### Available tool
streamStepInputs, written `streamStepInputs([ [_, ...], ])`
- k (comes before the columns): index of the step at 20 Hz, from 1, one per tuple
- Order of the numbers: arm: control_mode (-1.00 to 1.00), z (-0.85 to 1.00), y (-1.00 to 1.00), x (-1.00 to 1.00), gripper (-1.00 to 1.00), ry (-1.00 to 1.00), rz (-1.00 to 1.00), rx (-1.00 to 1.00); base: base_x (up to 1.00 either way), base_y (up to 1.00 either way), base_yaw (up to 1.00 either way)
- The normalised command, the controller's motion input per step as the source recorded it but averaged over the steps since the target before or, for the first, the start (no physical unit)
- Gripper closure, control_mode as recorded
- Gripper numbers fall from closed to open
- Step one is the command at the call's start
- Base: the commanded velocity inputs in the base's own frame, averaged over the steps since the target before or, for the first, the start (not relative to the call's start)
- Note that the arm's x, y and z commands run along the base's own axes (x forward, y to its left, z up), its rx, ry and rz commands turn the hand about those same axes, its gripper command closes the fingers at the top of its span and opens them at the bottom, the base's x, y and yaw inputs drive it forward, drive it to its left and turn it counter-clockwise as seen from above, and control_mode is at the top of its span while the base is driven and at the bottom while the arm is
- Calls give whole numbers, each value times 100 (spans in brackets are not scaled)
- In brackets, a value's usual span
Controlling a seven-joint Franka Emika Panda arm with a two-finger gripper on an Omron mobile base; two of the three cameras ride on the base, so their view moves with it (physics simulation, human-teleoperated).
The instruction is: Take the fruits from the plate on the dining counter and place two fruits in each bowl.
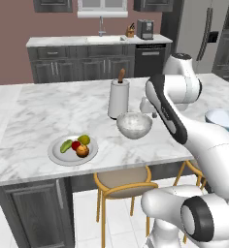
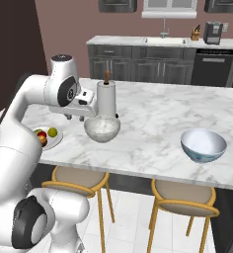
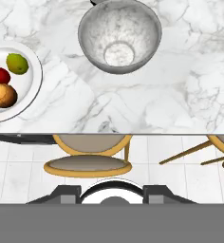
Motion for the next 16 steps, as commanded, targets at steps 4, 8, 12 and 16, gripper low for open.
streamStepInputs([
  [4, -100, -5, 0, -3, -100, 4, 0, 0, 0, 0, 0],
  [8, -100, -24, 81, 0, -100, 11, -1, -9, 0, 0, 0],
  [12, -100, -19, 100, 21, -100, 14, 3, -5, 0, 0, 0],
  [16, -100, -22, 82, 60, -100, 25, 11, 0, 0, 0, 0],
])
